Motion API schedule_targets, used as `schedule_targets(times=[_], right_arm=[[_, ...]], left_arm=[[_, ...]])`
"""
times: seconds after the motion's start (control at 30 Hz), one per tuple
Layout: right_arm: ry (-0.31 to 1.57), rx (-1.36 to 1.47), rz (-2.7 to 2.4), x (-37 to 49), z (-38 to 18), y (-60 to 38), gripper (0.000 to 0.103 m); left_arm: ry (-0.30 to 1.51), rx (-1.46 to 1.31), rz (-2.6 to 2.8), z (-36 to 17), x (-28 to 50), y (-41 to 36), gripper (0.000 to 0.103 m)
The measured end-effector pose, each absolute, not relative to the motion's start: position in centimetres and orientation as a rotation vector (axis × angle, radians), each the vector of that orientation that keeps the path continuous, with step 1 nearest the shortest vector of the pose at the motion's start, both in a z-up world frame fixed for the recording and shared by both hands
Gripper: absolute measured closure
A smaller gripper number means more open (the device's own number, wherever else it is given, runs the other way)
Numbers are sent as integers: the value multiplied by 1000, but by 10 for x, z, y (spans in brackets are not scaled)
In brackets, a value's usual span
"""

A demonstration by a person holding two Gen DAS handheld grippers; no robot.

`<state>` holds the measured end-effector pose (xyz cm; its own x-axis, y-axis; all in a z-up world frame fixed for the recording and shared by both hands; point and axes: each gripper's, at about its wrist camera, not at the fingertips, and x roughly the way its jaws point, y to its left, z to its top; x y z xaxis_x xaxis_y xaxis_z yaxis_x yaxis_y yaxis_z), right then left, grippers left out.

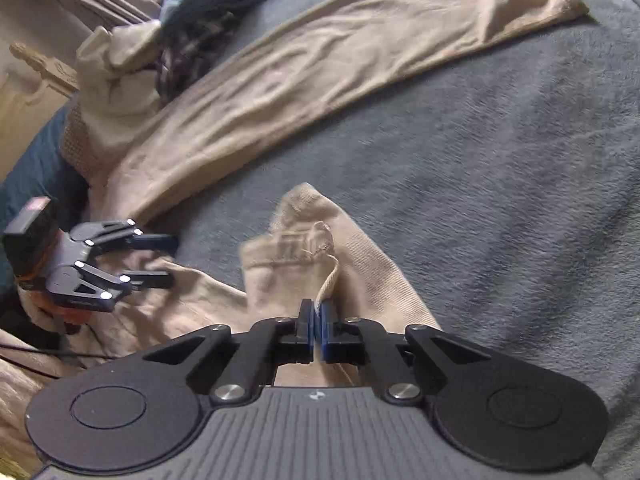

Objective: Fold clothes

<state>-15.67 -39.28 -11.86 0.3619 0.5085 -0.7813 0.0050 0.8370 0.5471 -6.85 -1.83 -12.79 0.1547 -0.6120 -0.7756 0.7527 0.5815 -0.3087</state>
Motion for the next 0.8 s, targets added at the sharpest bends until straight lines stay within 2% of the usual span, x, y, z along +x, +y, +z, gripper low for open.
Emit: schedule_targets(times=[0.13,0.27,0.5,0.63,0.8], right_arm=[[1071,541,344,-166,-88,-396,101],[887,613,262,-193,-48,-416,101],[595,877,-202,-315,-8,-493,101],[524,1042,-487,-387,-39,-525,101],[658,1267,-694,-417,-102,-538,101]], left_arm=[[997,149,-962,-125,-73,-4,49],[967,188,-981,-122,-76,-12,49],[961,252,-1014,-112,-80,-30,49],[946,282,-988,-108,-83,-39,49],[945,300,-924,-96,-91,-45,49]])
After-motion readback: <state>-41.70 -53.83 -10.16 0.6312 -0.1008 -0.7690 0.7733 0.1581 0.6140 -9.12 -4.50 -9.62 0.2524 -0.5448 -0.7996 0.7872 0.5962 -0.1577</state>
